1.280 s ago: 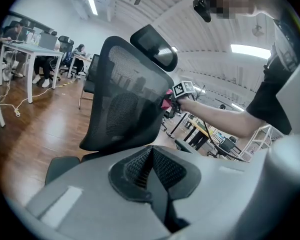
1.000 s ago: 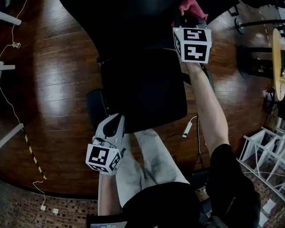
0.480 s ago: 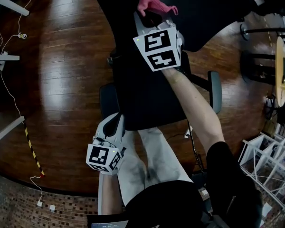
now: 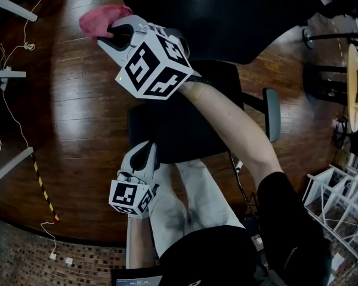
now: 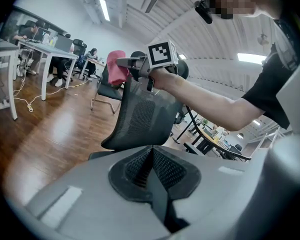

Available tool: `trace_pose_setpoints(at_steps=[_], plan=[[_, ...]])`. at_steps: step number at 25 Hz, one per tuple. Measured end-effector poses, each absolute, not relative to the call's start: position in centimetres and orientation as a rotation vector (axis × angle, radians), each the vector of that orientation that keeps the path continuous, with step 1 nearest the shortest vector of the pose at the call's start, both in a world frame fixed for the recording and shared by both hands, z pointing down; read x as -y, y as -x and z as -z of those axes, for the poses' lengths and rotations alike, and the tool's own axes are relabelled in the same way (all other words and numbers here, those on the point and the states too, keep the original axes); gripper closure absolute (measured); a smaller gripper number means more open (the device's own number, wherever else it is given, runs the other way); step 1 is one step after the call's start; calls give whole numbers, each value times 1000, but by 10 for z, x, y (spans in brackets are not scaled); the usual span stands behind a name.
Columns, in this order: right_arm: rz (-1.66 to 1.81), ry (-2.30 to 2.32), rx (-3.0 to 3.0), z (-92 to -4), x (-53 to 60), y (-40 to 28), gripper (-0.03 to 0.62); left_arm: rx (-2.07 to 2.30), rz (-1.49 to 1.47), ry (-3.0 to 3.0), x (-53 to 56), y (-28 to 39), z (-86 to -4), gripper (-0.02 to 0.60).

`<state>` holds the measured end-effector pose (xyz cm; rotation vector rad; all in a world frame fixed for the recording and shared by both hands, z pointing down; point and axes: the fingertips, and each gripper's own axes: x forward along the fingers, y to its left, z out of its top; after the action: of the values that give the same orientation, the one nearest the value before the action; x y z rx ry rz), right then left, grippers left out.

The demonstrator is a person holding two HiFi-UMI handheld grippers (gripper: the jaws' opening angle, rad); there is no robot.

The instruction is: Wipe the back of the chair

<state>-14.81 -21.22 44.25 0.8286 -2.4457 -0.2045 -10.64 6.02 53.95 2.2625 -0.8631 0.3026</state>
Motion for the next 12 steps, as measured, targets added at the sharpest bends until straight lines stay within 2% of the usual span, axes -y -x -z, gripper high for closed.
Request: trace_pose_setpoints(at_steps=[4,12], plan=[[155,-973,2404,-444,231,109,543,862,-311,-2262,-59,103,-541,588],[-248,-1422,2381,-441,251,-59,543,789,-355,-2290,-63,75,-546,588]])
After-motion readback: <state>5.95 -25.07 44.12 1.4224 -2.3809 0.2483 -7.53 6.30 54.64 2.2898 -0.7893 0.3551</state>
